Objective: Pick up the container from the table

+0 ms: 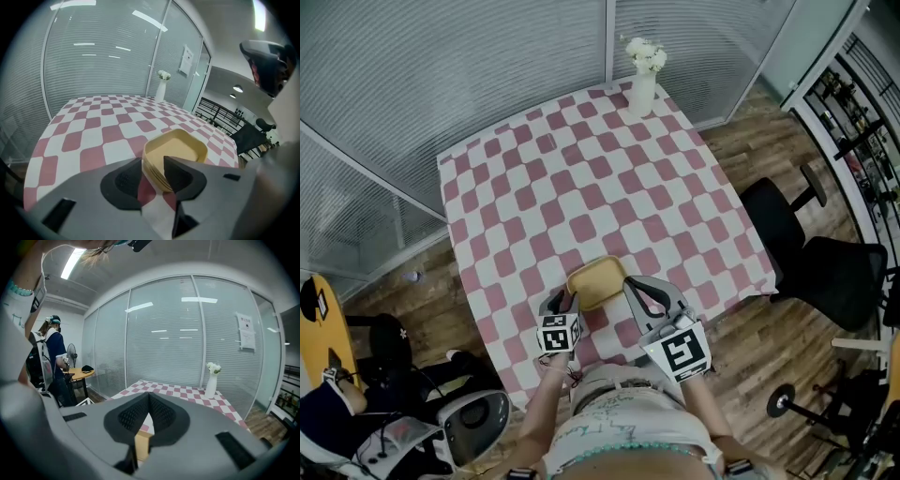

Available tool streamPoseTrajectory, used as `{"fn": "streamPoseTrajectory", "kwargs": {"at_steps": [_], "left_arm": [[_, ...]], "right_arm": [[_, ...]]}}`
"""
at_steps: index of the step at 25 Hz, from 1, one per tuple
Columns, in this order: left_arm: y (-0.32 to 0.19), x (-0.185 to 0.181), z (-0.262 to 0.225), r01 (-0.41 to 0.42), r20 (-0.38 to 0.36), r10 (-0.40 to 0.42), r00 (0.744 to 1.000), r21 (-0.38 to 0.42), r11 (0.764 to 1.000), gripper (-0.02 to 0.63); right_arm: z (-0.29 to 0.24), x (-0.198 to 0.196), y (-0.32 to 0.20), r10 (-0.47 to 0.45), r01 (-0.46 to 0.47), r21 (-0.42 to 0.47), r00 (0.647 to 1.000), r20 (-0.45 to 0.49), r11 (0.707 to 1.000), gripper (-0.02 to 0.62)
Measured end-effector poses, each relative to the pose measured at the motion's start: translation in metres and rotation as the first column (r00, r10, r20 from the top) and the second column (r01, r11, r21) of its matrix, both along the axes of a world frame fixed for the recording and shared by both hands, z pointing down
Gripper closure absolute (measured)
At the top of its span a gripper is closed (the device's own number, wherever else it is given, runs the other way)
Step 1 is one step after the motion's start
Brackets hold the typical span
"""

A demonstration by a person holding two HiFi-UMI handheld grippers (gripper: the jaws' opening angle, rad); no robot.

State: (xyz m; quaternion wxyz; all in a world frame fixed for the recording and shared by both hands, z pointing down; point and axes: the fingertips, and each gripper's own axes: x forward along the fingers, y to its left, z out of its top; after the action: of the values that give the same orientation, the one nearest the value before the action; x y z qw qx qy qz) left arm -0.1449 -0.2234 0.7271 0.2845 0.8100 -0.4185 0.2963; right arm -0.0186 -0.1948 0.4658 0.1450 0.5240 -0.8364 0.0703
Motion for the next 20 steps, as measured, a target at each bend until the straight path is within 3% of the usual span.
{"fn": "streamPoseTrajectory", "kwargs": {"at_steps": [7, 12, 16, 20], "left_arm": [[-0.007, 0.004, 0.022, 0.097, 0.004, -0.097, 0.995, -0.098, 0.991, 0.433], [-0.011, 0.003, 0.036, 0.213, 0.013, -0.214, 0.977, -0.165, 0.963, 0.434], [-0.012, 0.002, 0.046, 0.284, 0.004, -0.290, 0.957, -0.209, 0.936, 0.459], [-0.012, 0.006, 0.046, 0.309, 0.020, -0.312, 0.950, -0.212, 0.927, 0.511]], "right_arm": [[0.005, 0.009, 0.000, 0.026, -0.026, -0.011, 1.000, 0.002, 1.000, 0.601], [0.004, 0.018, -0.001, 0.044, -0.043, -0.008, 0.999, 0.007, 0.999, 0.601], [0.007, 0.025, 0.000, 0.050, -0.050, -0.013, 0.999, 0.008, 0.999, 0.601], [0.008, 0.032, 0.002, 0.053, -0.053, -0.020, 0.998, 0.014, 0.998, 0.601]]}}
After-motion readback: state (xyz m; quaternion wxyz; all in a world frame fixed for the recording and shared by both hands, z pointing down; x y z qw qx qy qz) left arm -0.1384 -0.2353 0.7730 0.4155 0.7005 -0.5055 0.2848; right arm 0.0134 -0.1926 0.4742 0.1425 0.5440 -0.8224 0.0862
